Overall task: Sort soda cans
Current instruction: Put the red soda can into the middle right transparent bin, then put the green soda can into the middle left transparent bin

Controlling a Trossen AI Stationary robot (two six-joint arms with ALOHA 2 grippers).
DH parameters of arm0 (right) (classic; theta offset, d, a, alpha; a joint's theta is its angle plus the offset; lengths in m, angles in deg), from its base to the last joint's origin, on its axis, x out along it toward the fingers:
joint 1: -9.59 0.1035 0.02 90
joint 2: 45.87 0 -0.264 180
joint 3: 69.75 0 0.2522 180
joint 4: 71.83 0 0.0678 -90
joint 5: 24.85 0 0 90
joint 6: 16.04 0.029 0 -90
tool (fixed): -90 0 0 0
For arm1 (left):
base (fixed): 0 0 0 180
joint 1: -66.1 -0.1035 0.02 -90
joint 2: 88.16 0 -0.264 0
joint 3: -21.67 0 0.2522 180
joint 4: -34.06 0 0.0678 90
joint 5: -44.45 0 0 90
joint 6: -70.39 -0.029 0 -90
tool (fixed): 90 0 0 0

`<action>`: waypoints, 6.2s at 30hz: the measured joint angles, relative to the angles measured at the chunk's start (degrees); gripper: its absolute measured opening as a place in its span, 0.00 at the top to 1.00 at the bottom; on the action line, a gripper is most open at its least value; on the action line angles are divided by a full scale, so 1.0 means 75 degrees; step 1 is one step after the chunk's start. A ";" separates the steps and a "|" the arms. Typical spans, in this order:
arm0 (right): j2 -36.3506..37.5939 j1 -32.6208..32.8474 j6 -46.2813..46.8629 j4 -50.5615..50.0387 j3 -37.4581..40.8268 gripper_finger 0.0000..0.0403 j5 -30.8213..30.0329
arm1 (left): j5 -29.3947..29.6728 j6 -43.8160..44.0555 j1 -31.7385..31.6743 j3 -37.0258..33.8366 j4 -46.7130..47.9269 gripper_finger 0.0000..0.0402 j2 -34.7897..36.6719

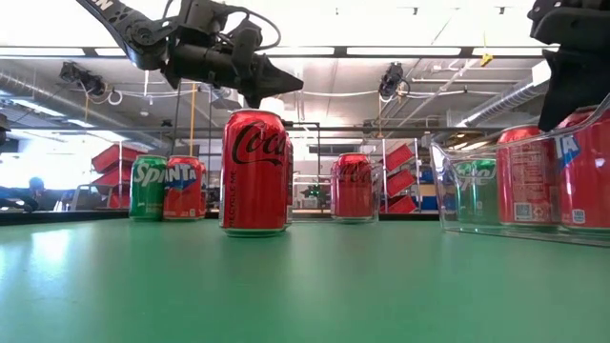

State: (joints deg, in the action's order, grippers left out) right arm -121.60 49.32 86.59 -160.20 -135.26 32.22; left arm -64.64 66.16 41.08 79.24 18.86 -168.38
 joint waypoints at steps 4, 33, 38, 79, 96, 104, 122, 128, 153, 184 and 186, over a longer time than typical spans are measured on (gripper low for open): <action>0.0246 -0.0164 -0.0293 0.0024 0.0000 0.13 0.0155 | 0.0000 -0.0001 0.0000 0.0000 0.0047 0.99 0.0000; 0.1338 -0.4270 -0.6447 0.1744 -0.0816 0.48 -0.0463 | -0.0885 0.0636 -0.0029 -0.0003 -0.1653 0.99 0.0000; 0.1494 -0.4524 -0.7602 0.2358 -0.0813 0.63 -0.0762 | -0.1251 0.1114 -0.0154 -0.0004 -0.2236 0.99 0.0000; 0.0984 -0.9663 -0.9060 0.2554 -0.0009 0.07 0.0689 | -0.0805 0.0828 -0.0323 -0.1743 -0.3915 0.99 0.0000; 0.0221 -1.0546 -0.9896 0.4040 0.0836 0.18 0.1873 | -0.0892 0.0857 -0.0323 -0.1740 -0.3904 0.99 0.0000; 0.0356 -1.0129 -1.0310 0.4415 0.0643 0.28 0.2105 | -0.0882 0.1060 -0.0323 -0.1586 -0.3785 0.99 0.0004; 0.0740 -0.6557 -1.0263 0.4165 -0.2105 0.28 0.2416 | -0.1354 0.0158 -0.0264 -0.0157 0.1203 0.99 0.2086; 0.0368 -0.4840 -0.9931 0.4826 -0.2343 0.28 0.2422 | -0.1238 0.0035 -0.0041 -0.0154 0.2108 0.99 0.2895; -0.4546 -0.3356 -1.0091 0.3186 -0.5045 0.28 0.2582 | -0.0579 -0.0058 0.0548 -0.0157 0.2857 0.99 0.3261; -0.4758 -0.3505 -1.0106 0.4332 -0.4462 0.09 0.2606 | -0.0571 -0.0030 0.0551 -0.0160 0.3263 0.99 0.3255; -0.4759 -0.3505 -1.0113 0.4329 -0.4462 0.04 0.2603 | -0.0571 -0.0012 0.0551 -0.0160 0.3263 0.99 0.3255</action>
State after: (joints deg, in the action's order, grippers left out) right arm -157.29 23.04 10.74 -127.74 -168.72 51.74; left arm -68.93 66.08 45.22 78.04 43.33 -143.97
